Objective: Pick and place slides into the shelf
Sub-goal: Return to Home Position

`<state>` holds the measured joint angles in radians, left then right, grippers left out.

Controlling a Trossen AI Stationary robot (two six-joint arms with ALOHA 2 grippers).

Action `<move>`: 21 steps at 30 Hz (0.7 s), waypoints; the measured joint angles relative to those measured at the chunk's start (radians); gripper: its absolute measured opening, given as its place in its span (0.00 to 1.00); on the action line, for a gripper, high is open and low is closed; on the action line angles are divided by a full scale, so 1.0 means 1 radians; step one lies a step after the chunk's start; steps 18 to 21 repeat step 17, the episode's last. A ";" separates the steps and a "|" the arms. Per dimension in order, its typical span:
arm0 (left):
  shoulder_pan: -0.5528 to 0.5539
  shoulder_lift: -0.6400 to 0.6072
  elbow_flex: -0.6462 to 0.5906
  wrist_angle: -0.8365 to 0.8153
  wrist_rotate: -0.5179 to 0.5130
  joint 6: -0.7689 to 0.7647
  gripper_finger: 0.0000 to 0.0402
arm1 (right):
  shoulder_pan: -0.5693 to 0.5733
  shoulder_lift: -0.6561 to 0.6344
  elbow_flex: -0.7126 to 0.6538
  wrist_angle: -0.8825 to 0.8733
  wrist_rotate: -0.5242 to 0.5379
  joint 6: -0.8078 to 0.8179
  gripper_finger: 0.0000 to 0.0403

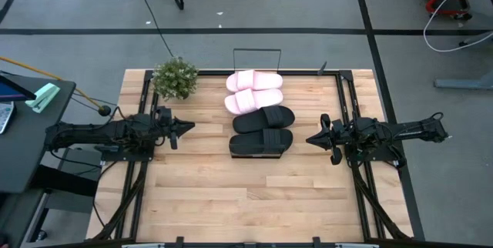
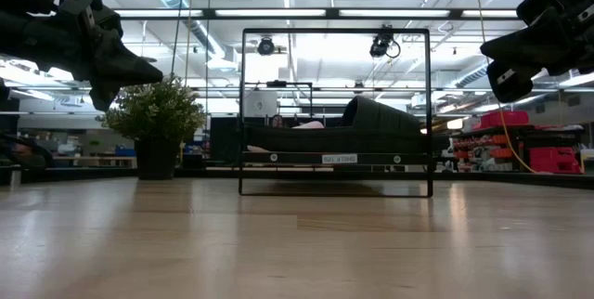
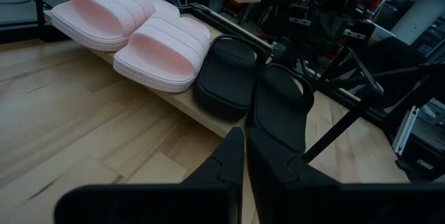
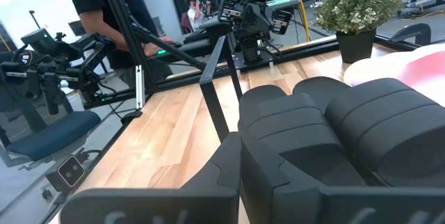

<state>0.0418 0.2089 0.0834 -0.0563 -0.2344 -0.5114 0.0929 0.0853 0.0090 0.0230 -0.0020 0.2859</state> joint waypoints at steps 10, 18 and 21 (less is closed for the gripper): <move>0.000 0.000 0.000 0.000 0.000 0.000 0.08 | 0.000 0.000 0.000 0.000 0.000 0.000 0.03; 0.000 0.000 0.000 0.000 0.000 0.000 0.08 | 0.000 0.000 0.000 0.000 0.000 0.000 0.03; 0.000 0.000 0.000 0.000 0.000 0.000 0.08 | 0.000 0.000 0.000 0.000 0.000 0.000 0.03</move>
